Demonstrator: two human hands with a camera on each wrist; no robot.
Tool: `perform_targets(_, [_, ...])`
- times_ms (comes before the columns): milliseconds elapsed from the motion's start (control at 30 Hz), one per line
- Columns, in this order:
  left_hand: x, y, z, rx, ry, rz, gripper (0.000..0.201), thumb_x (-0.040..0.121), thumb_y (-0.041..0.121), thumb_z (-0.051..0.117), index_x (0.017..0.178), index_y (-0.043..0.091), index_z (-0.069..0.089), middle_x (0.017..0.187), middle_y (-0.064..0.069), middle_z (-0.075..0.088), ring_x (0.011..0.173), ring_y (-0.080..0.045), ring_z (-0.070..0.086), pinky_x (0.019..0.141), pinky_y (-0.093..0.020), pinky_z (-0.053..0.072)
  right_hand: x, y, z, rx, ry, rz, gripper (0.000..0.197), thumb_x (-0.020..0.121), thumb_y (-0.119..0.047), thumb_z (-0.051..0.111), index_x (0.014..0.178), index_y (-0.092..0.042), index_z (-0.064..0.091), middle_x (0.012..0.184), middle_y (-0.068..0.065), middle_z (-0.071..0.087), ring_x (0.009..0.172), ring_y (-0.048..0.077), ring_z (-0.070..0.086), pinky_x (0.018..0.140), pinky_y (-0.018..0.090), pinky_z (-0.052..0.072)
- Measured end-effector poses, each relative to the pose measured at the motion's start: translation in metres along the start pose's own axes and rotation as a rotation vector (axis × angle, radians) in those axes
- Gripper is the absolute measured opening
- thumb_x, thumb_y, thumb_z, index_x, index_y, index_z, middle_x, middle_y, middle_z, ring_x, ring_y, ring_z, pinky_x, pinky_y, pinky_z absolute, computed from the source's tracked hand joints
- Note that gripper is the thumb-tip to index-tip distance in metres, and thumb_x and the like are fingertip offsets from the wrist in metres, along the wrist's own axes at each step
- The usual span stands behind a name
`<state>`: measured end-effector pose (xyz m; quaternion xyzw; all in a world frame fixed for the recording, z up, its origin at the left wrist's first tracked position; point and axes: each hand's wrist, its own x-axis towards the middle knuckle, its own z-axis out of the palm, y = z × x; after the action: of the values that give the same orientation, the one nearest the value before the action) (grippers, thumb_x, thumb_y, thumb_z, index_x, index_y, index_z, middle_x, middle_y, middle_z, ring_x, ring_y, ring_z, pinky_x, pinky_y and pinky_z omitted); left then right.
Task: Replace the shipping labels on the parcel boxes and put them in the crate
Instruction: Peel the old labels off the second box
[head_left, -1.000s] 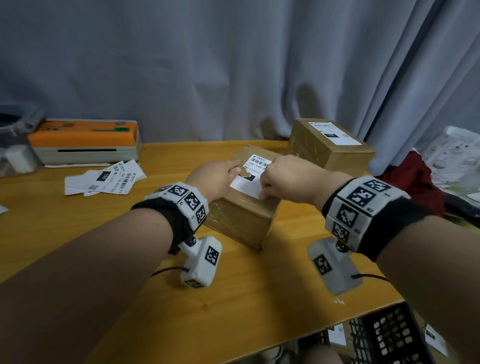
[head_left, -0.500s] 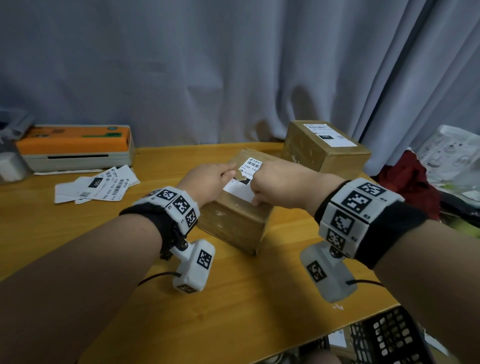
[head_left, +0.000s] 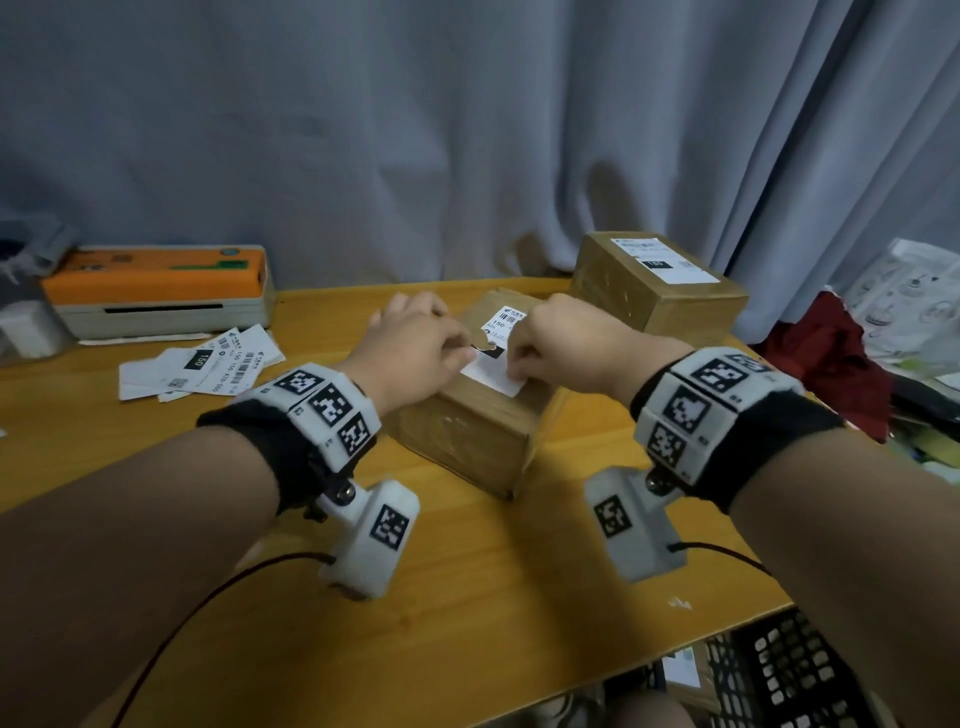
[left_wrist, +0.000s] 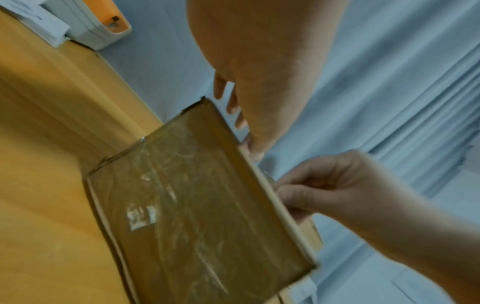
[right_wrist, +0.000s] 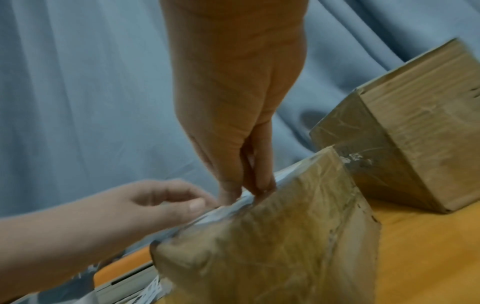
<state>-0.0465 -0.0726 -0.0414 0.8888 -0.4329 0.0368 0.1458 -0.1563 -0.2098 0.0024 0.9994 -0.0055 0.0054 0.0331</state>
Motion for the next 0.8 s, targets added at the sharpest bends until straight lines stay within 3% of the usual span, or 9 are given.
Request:
perform_targets(133, [-0.011, 0.004, -0.008, 0.051, -0.293, -0.127, 0.058, 0.085, 0.068, 0.040, 0.139, 0.052, 0.028, 0.154, 0.003, 0.021, 0.140, -0.028, 0.014, 0.109, -0.046, 0.015, -0.014, 0.008, 0.002, 0.154, 0.012, 0.008, 0.020, 0.079, -0.037, 0.071, 0.089, -0.020, 0.075, 0.082, -0.004, 0.069, 0.072, 0.010, 0.054, 0.066, 0.027, 0.044])
perform_targets(200, [-0.009, 0.002, -0.009, 0.024, -0.341, -0.166, 0.061, 0.085, 0.068, 0.040, 0.141, 0.053, 0.022, 0.157, 0.000, 0.013, 0.143, -0.030, 0.008, 0.112, -0.050, 0.011, -0.012, 0.002, 0.002, 0.109, -0.018, -0.005, 0.018, 0.082, -0.035, 0.069, 0.092, -0.022, 0.074, 0.085, -0.005, 0.068, 0.076, 0.012, 0.055, 0.070, 0.029, 0.047])
perform_targets(333, [0.000, -0.005, -0.009, -0.079, -0.327, -0.139, 0.058, 0.090, 0.055, 0.045, 0.144, 0.042, 0.028, 0.153, -0.008, 0.021, 0.141, -0.032, 0.017, 0.116, -0.043, 0.014, -0.001, -0.008, 0.007, 0.042, -0.039, 0.001, 0.014, 0.085, -0.022, 0.060, 0.088, -0.019, 0.073, 0.087, 0.003, 0.070, 0.081, 0.021, 0.059, 0.070, 0.033, 0.050])
perform_targets(500, [0.002, -0.010, -0.007, -0.285, -0.326, -0.125, 0.059, 0.089, 0.043, 0.056, 0.144, 0.030, 0.036, 0.145, -0.007, 0.027, 0.134, -0.020, 0.033, 0.111, -0.024, 0.019, 0.005, -0.009, 0.008, 0.026, -0.049, 0.035, 0.016, 0.085, -0.023, 0.058, 0.088, -0.018, 0.072, 0.088, 0.004, 0.069, 0.084, 0.024, 0.061, 0.072, 0.038, 0.053])
perform_targets(633, [0.002, -0.012, -0.008, -0.312, -0.334, -0.134, 0.060, 0.088, 0.043, 0.058, 0.143, 0.030, 0.037, 0.145, -0.006, 0.026, 0.134, -0.020, 0.033, 0.110, -0.023, 0.019, 0.007, -0.010, 0.007, 0.022, -0.085, 0.017, 0.013, 0.083, -0.018, 0.056, 0.077, -0.017, 0.068, 0.082, 0.004, 0.068, 0.080, 0.025, 0.060, 0.068, 0.038, 0.052])
perform_targets(800, [0.001, -0.012, -0.007, -0.336, -0.324, -0.146, 0.061, 0.086, 0.044, 0.060, 0.142, 0.032, 0.038, 0.145, -0.004, 0.026, 0.134, -0.020, 0.034, 0.111, -0.025, 0.020, 0.010, -0.010, 0.002, 0.017, -0.155, 0.002, 0.015, 0.083, -0.014, 0.055, 0.077, -0.013, 0.069, 0.080, 0.006, 0.069, 0.078, 0.026, 0.062, 0.066, 0.035, 0.050])
